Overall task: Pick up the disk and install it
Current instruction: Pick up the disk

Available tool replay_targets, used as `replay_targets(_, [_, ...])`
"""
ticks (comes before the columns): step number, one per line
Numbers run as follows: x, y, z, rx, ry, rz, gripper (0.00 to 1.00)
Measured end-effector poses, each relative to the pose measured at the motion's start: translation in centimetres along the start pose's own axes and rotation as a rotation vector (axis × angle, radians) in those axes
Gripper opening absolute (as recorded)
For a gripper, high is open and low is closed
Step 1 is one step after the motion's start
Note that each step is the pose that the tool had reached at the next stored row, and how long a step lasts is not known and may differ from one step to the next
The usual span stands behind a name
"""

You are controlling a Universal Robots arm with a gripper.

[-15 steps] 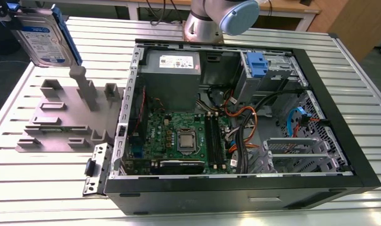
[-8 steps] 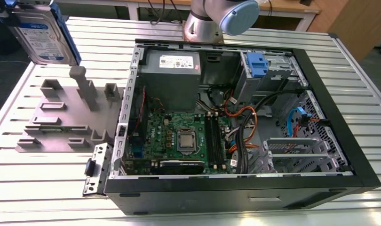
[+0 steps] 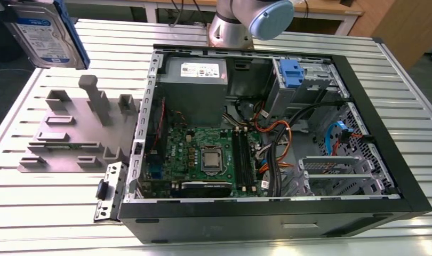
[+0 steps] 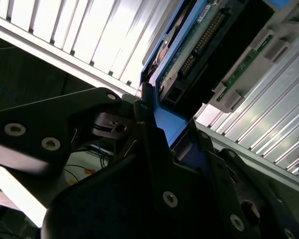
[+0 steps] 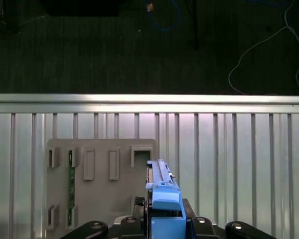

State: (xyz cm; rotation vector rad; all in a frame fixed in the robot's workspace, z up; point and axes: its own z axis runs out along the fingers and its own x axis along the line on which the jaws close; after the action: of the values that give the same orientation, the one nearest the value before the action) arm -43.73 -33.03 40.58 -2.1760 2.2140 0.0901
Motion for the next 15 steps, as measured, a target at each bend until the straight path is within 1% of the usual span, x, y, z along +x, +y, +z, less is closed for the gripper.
replay_targets(3, [-0.04, 0.01, -0.59, 0.0002, -0.0001, 0.0, 0.36])
replay_targets(7, [-0.11, 0.02, -1.61, 0.0001, 0.0, 0.0, 0.36])
replay_targets(15, [-0.22, 0.05, -3.3, 0.0001, 0.0, 0.0, 0.36])
